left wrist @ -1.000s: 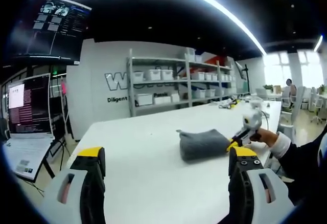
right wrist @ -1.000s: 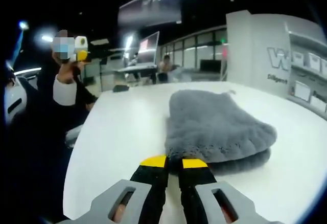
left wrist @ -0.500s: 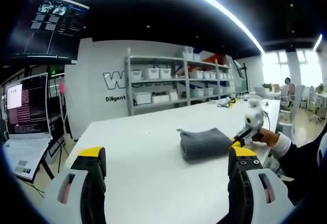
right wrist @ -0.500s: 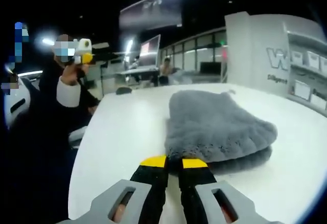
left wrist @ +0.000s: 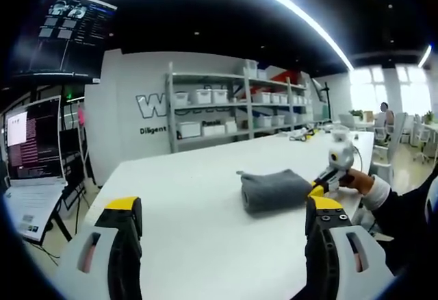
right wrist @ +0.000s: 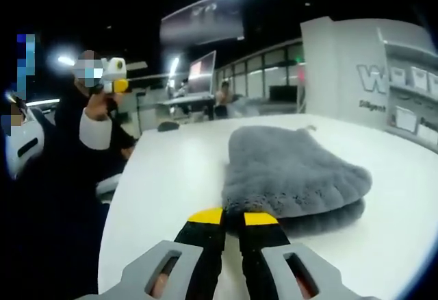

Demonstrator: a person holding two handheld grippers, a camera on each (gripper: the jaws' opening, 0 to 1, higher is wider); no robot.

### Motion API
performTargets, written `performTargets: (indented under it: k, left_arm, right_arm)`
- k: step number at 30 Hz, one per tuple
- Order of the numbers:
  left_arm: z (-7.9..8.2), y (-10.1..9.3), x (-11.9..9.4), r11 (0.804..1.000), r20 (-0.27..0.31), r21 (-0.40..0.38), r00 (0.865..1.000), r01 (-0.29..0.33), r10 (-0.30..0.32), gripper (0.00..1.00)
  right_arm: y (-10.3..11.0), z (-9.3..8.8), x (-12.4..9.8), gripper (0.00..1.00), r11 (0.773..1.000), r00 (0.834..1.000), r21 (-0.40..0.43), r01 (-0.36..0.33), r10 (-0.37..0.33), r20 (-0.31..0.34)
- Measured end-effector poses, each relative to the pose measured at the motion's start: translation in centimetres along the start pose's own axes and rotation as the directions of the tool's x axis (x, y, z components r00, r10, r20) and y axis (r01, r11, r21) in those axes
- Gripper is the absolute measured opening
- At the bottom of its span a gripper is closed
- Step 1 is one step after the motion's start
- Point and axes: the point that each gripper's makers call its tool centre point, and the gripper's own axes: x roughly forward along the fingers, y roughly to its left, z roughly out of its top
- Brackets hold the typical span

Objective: Open the folded towel by lifting each exposed corner and separating the folded layers until the towel lies flat within the target outline without major curled edges

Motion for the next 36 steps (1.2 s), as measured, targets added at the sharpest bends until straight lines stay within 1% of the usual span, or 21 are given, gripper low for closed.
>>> performTargets:
  k: [3, 4, 5, 7, 9, 20, 27, 36]
  left_arm:
    - [-0.1, -0.2, 0.2, 1.0, -0.005, 0.003, 1.0, 0.006, -0.006, 0.98]
    - [-0.2, -0.3, 0.3, 1.0, -0.008, 0.005, 1.0, 0.009, -0.009, 0.98]
    - [-0.2, -0.4, 0.4, 1.0, -0.009, 0.005, 1.0, 0.011, -0.011, 0.98]
    - [-0.2, -0.5, 0.4, 1.0, -0.01, 0.005, 1.0, 0.014, -0.014, 0.98]
    - [-0.3, -0.6, 0.5, 1.0, -0.012, 0.007, 1.0, 0.017, -0.017, 0.97]
    - [-0.5, -0.8, 0.7, 1.0, -0.018, 0.011, 0.999, 0.028, -0.028, 0.96]
    - [-0.5, -1.2, 0.8, 0.999, -0.019, 0.013, 0.999, 0.037, -0.037, 0.96]
    - [-0.9, -1.8, 1.3, 0.998, -0.029, 0.016, 0.998, 0.057, -0.056, 0.95]
  right_arm:
    - [0.0, 0.0, -0.2, 0.04, 1.0, 1.0, 0.003, -0.003, 0.003, 0.0]
    - [0.2, 0.3, -0.3, 0.04, 1.0, 0.999, 0.009, -0.021, 0.021, 0.038]
    - [0.1, -0.4, -0.5, 0.04, 0.998, 1.0, 0.056, -0.027, 0.027, 0.009]
    - [-0.2, -0.1, -0.8, 0.04, 0.999, 1.0, 0.039, -0.02, 0.019, 0.024]
    - [0.0, 0.2, -1.0, 0.04, 0.999, 0.999, 0.044, -0.027, 0.025, 0.032]
    - [0.7, 0.0, -1.3, 0.04, 0.999, 0.999, 0.026, -0.037, 0.037, -0.003]
    - [1.7, -0.1, -2.1, 0.04, 0.998, 0.997, -0.001, -0.063, 0.063, -0.032]
    - [2.1, -0.3, -2.8, 0.04, 0.996, 0.995, -0.021, -0.085, 0.083, -0.05]
